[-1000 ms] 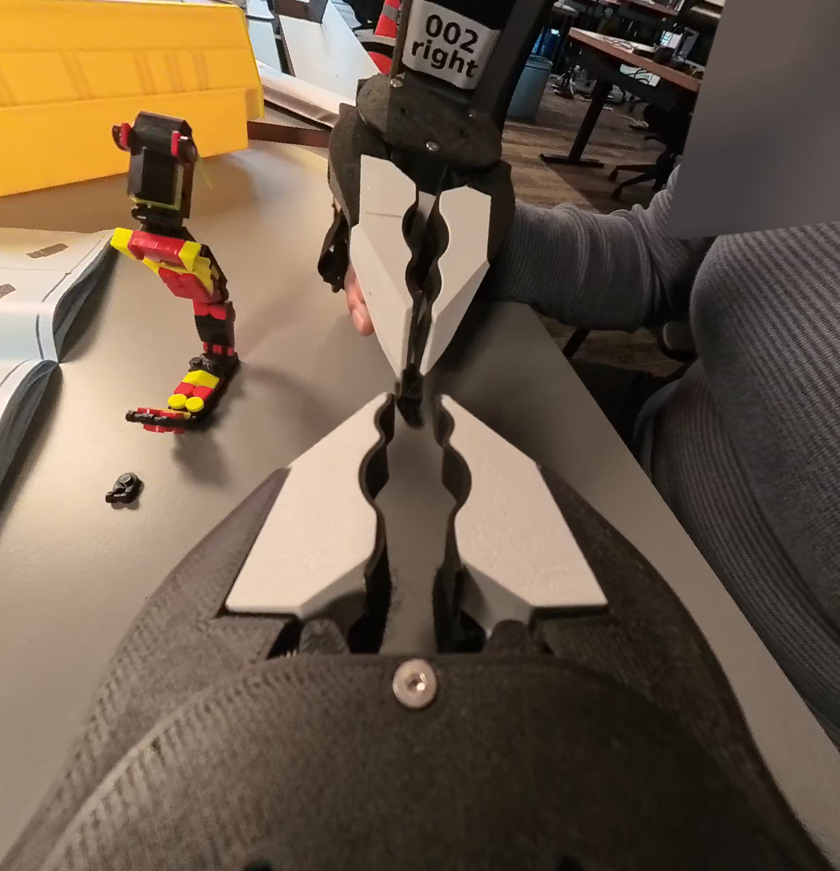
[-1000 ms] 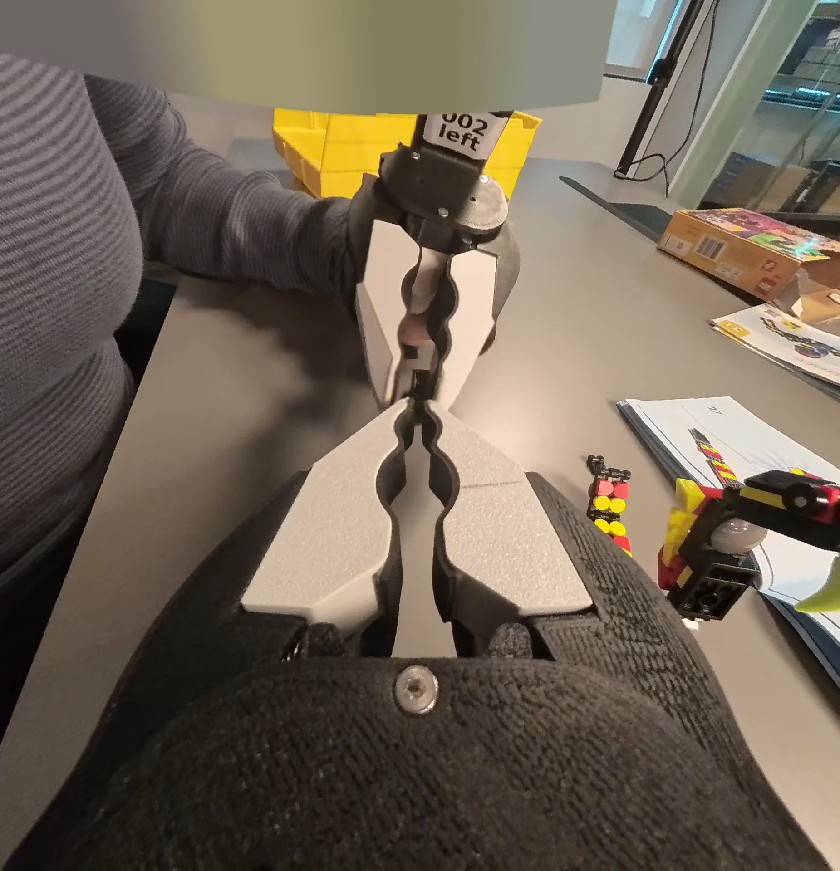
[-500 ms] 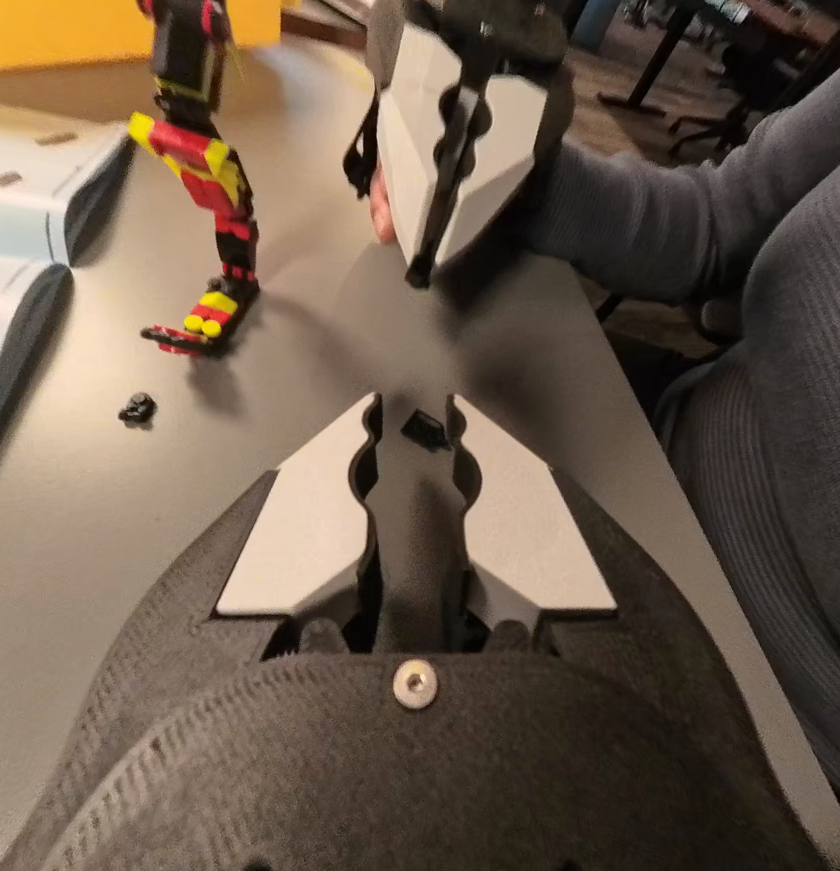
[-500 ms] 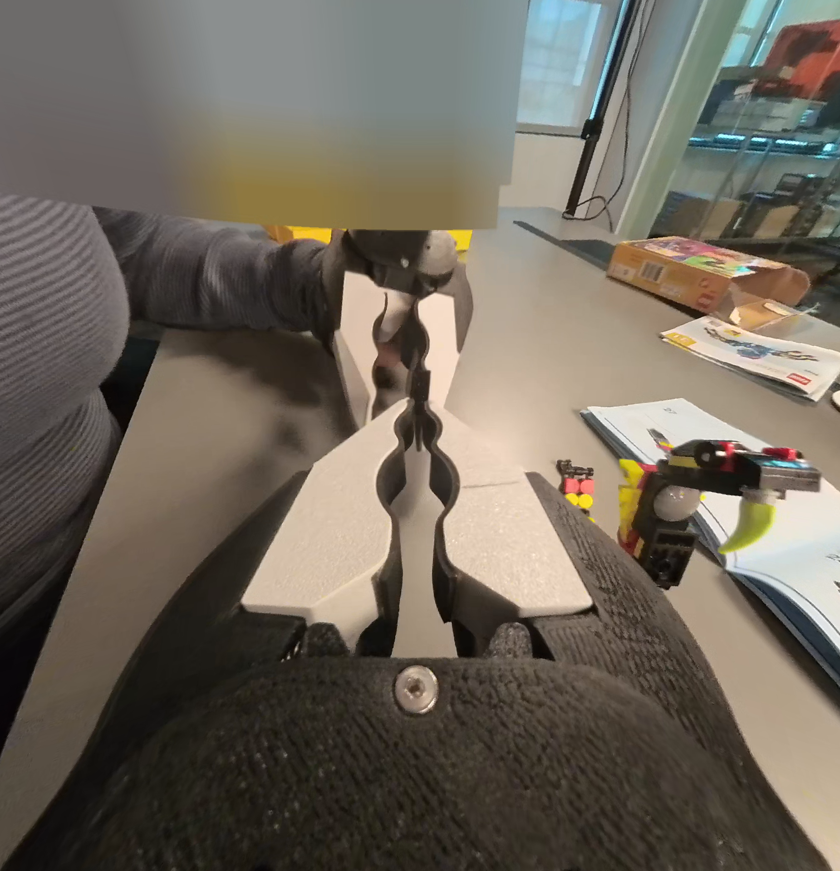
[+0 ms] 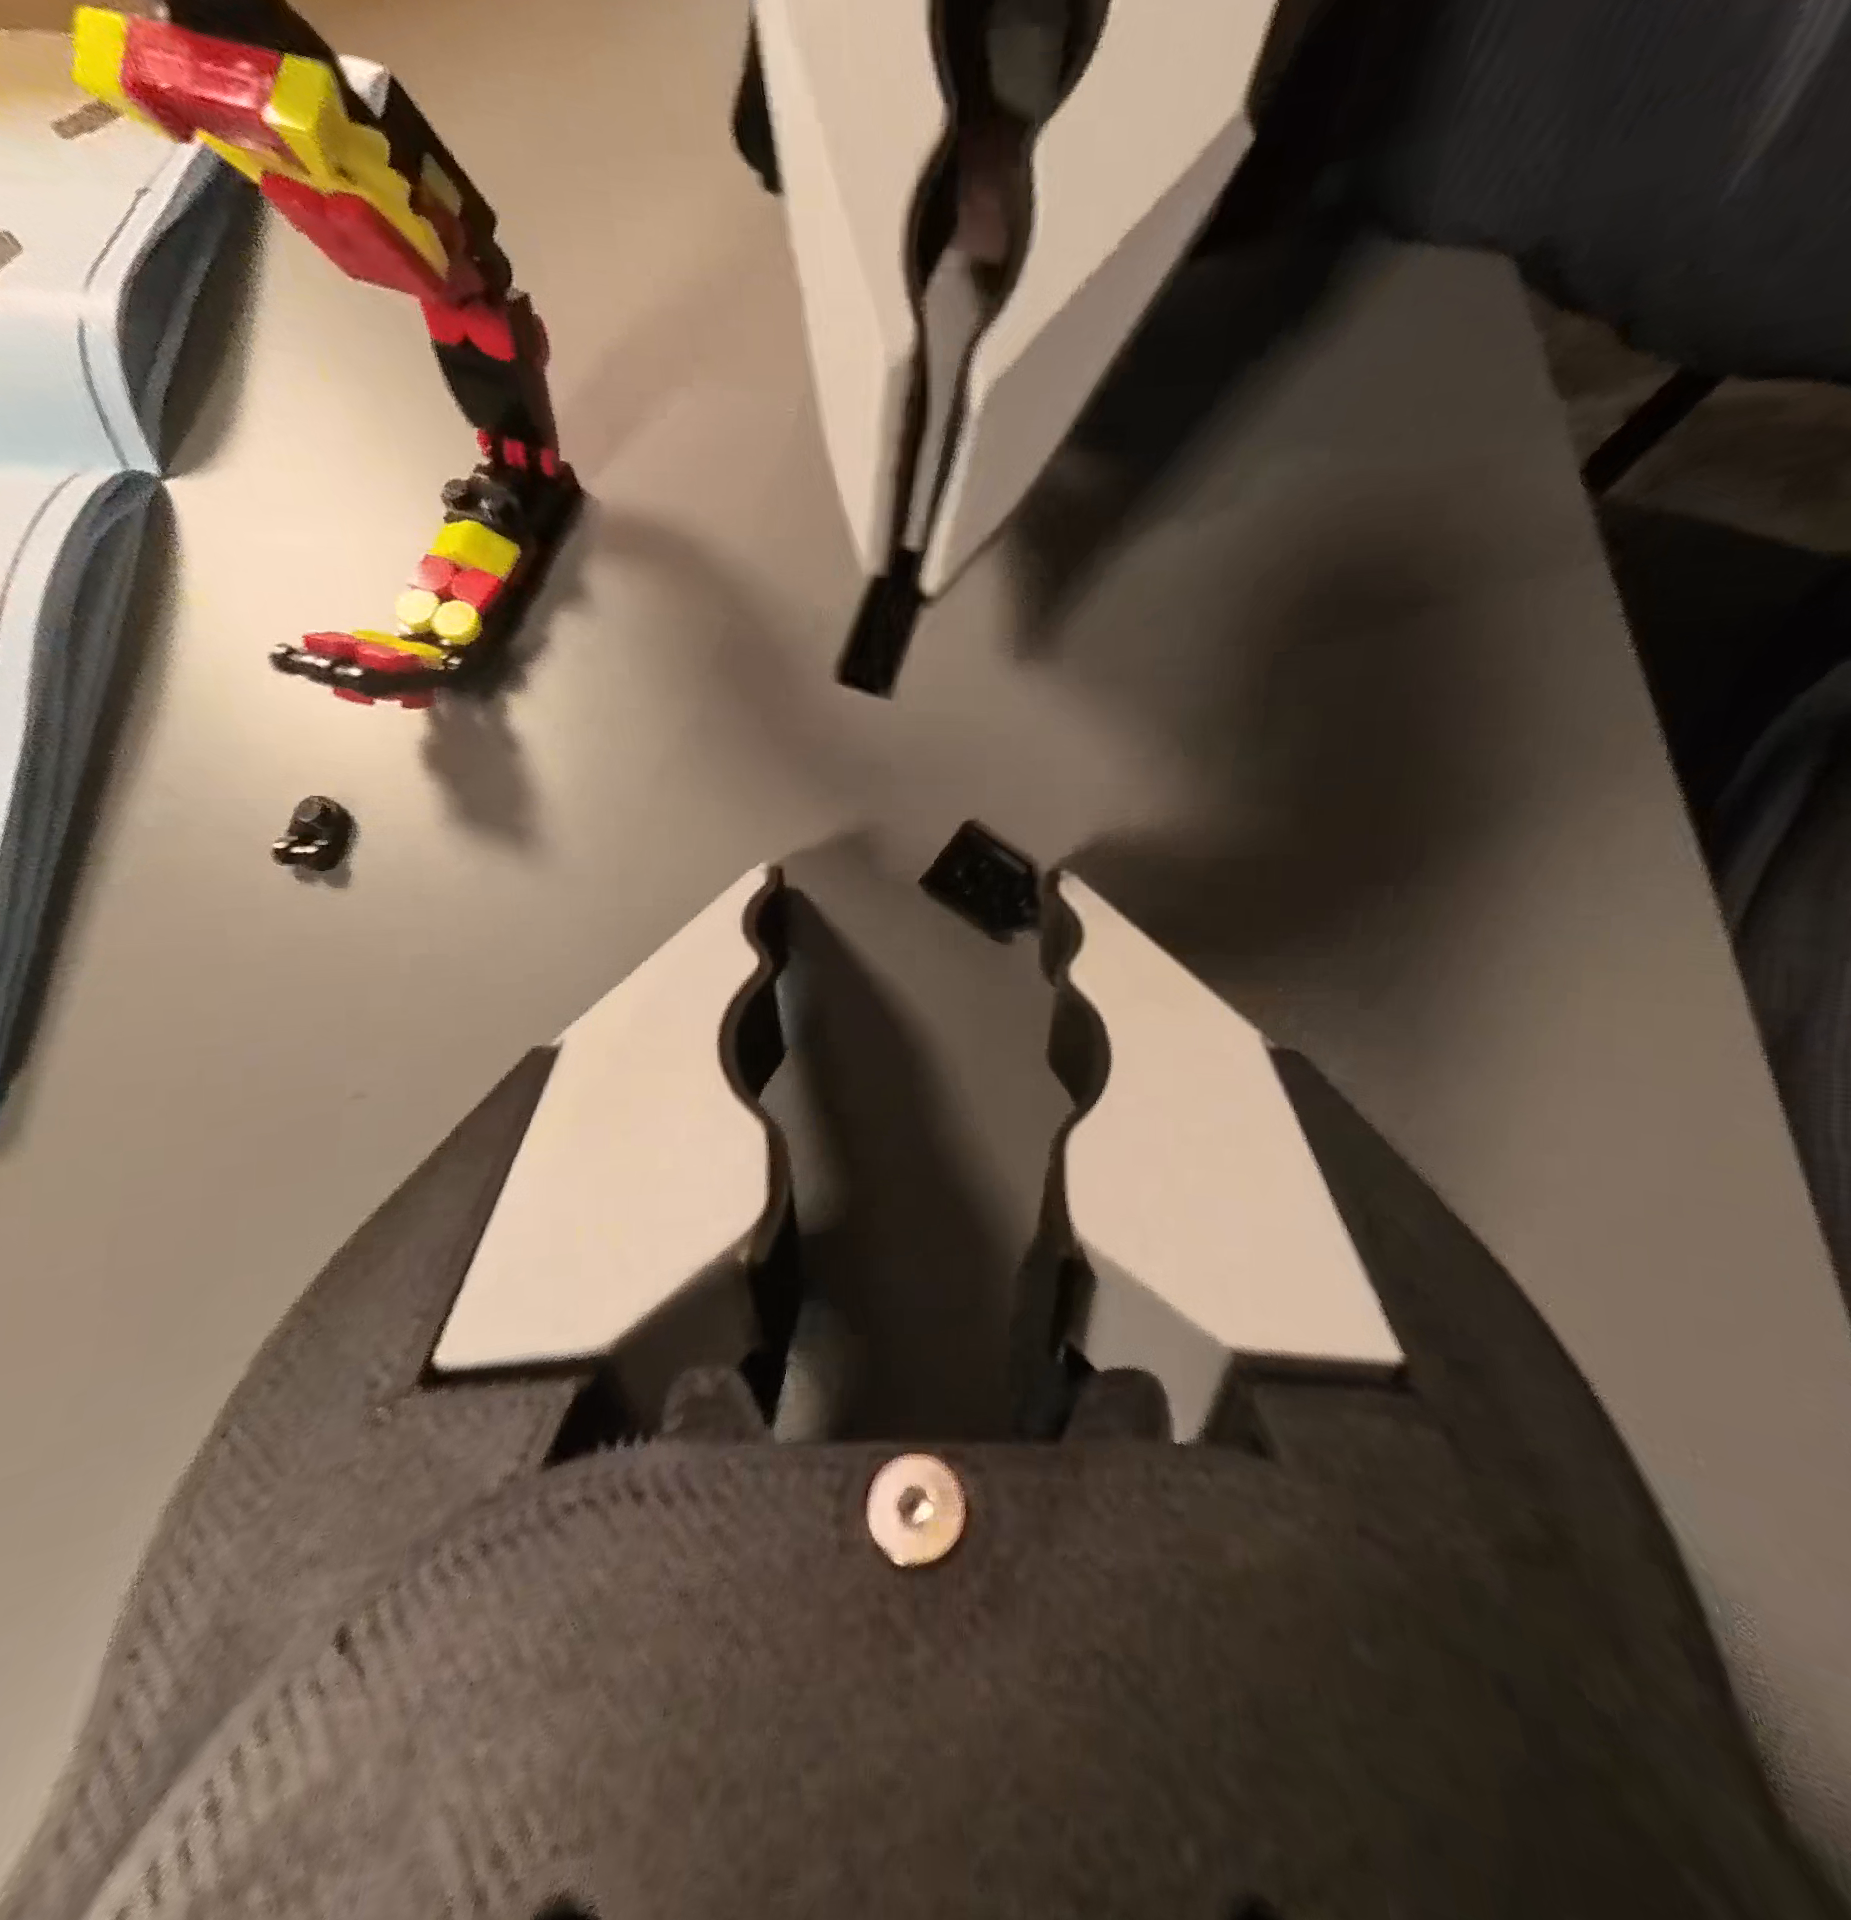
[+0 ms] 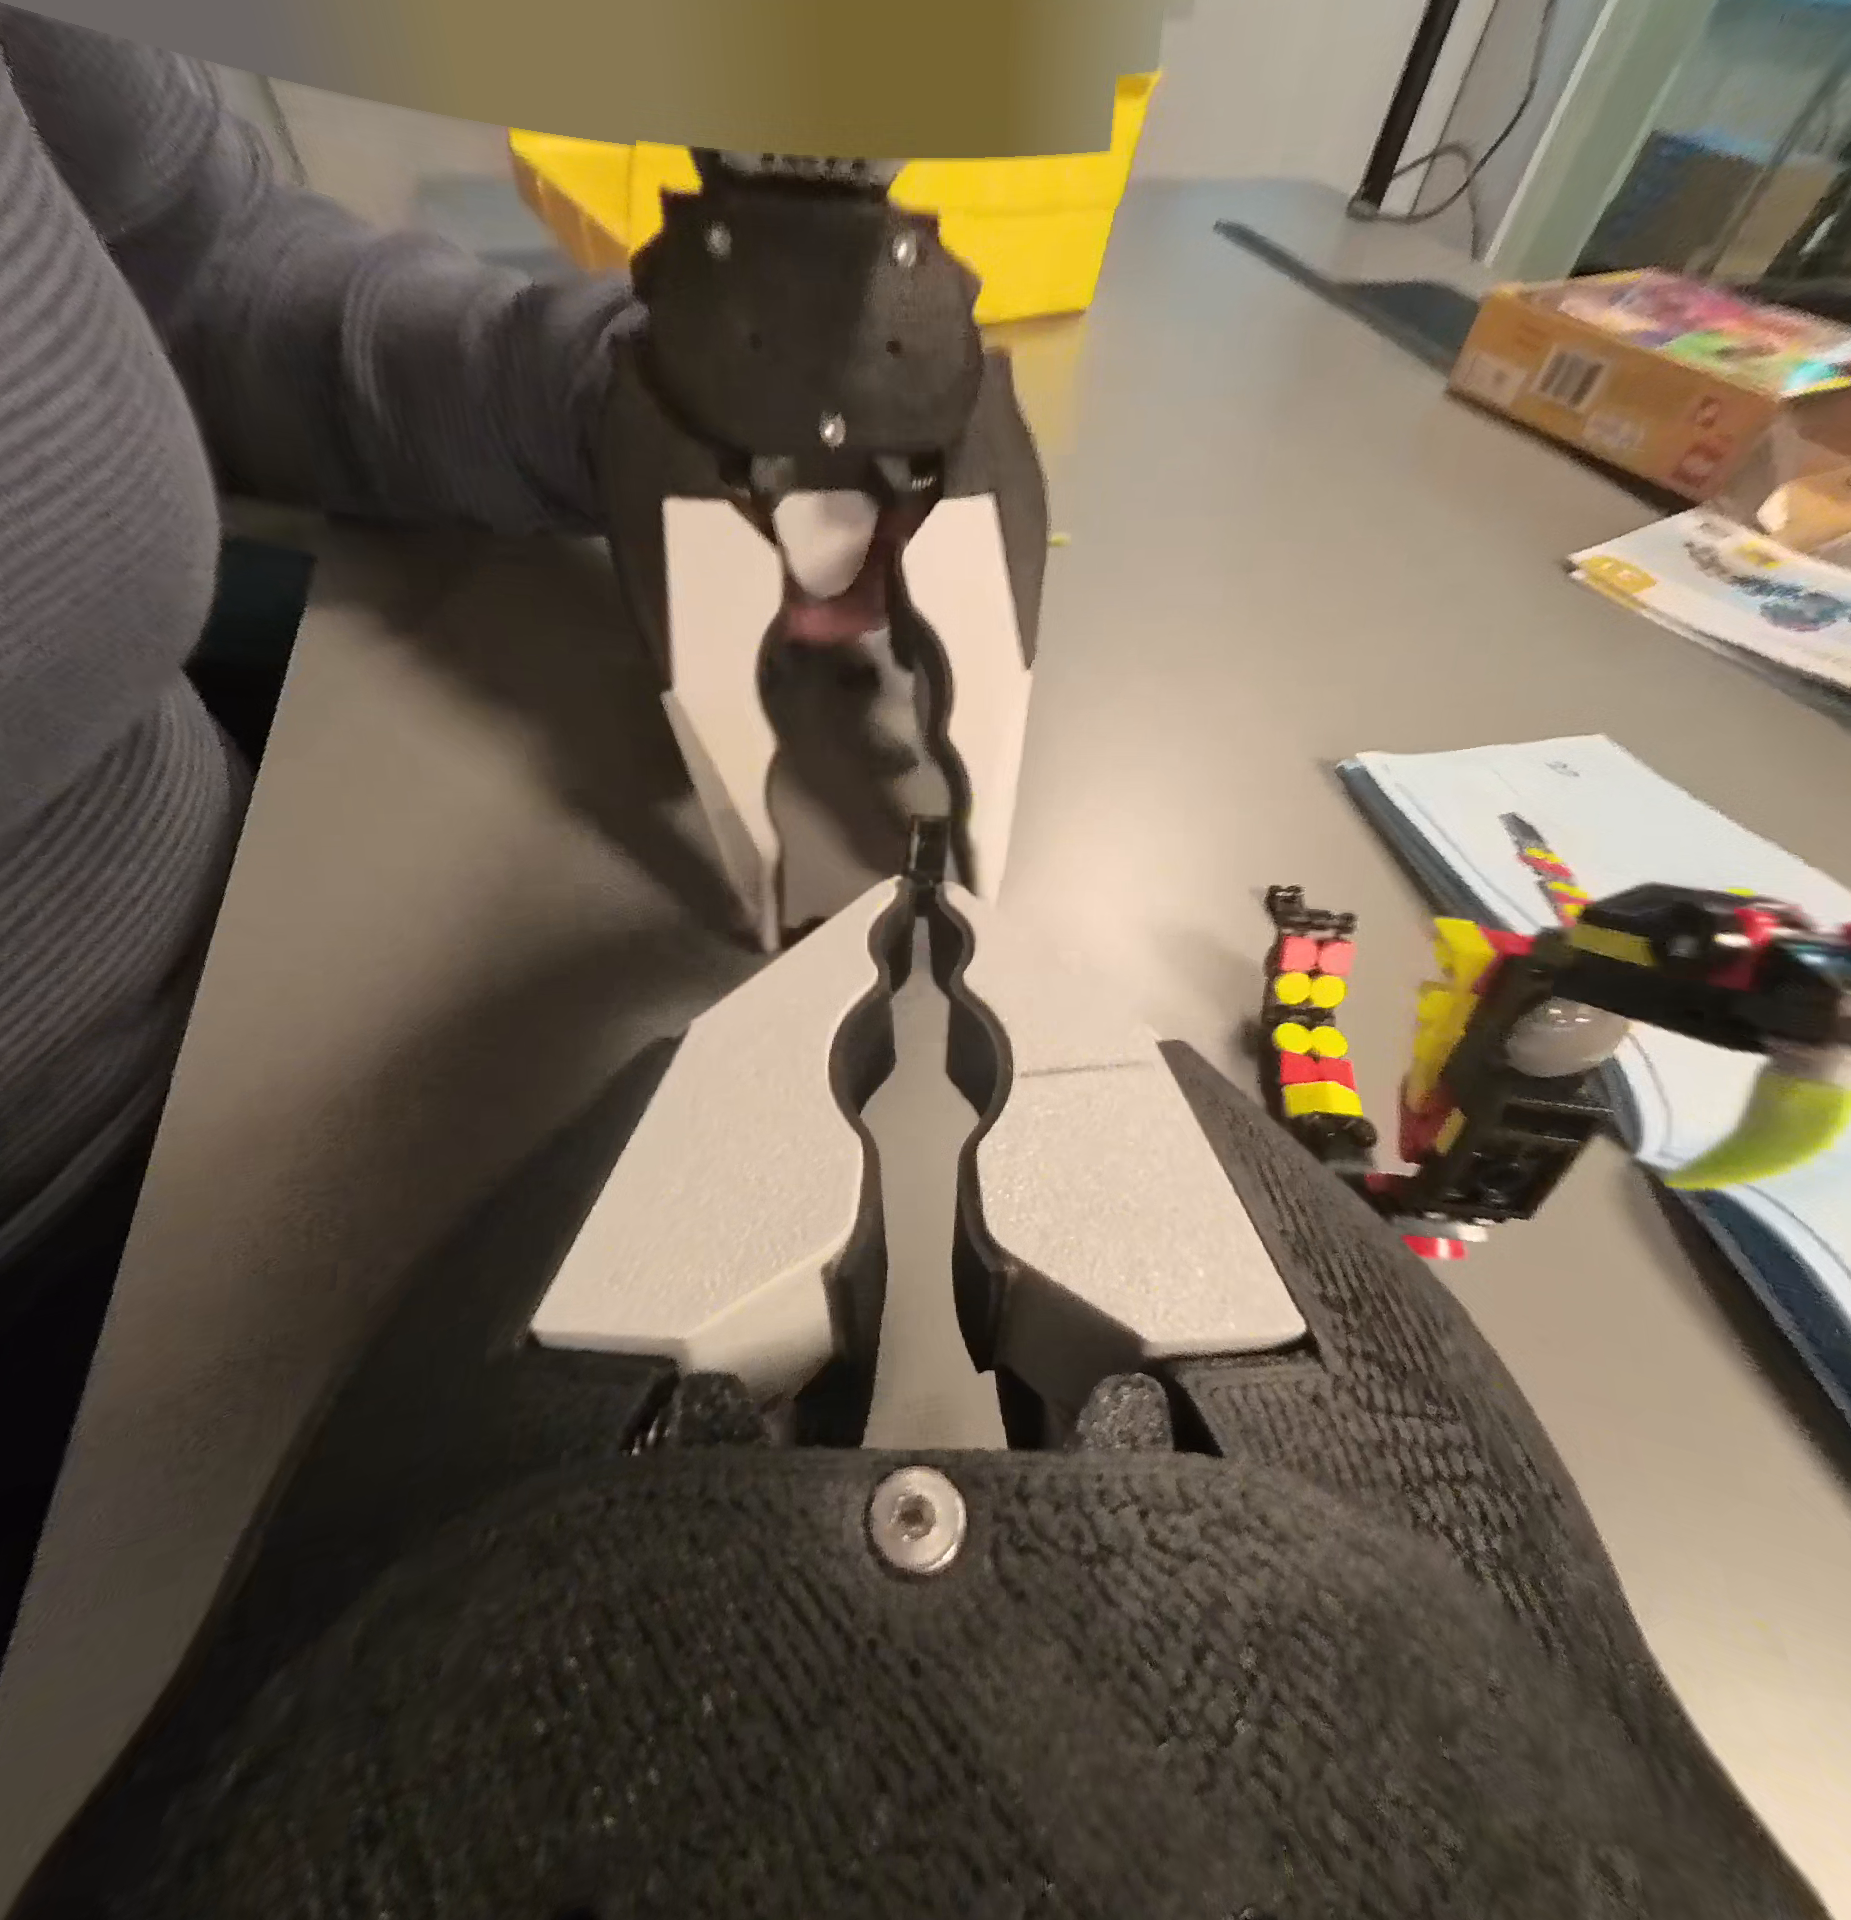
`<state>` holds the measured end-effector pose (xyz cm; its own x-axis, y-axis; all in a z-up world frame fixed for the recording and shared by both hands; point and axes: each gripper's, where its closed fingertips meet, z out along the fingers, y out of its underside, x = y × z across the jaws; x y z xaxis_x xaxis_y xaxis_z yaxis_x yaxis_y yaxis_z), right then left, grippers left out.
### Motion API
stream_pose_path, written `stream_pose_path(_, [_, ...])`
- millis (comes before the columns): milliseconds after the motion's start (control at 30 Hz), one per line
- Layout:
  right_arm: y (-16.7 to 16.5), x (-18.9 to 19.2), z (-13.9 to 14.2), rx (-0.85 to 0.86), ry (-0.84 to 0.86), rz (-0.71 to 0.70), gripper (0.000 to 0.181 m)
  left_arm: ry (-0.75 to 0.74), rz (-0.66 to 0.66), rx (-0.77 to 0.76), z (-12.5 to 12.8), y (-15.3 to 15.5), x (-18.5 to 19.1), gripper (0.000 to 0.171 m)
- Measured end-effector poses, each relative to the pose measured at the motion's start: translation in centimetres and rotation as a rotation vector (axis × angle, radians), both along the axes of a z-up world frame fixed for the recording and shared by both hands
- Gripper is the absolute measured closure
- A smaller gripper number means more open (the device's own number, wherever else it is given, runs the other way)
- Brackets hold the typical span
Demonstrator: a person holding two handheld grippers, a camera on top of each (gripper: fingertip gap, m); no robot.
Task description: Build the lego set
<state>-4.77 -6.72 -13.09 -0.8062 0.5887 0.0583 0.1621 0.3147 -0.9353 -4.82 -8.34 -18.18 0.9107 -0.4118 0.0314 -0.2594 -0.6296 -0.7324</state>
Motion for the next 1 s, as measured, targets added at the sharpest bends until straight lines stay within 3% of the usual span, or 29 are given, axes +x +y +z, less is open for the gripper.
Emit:
stream_pose_path(200, [-0.9,0.5,-2.4,0.132,-0.102,0.118,0.18,0.024,0.064,-0.017,0.1,-0.7,-2.2,0.131])
stream_pose_path(400, [-1.3,0.6,-3.9,0.198,-0.181,0.213,0.18,-0.053,0.002,0.0,0.3,-0.9,-0.7,0.136])
stream_pose_path(1000, [-1.6,0.3,-4.4,0.235,-0.193,0.226,0.18,-0.084,-0.051,0.002,0.2,-0.1,-0.4,0.143])
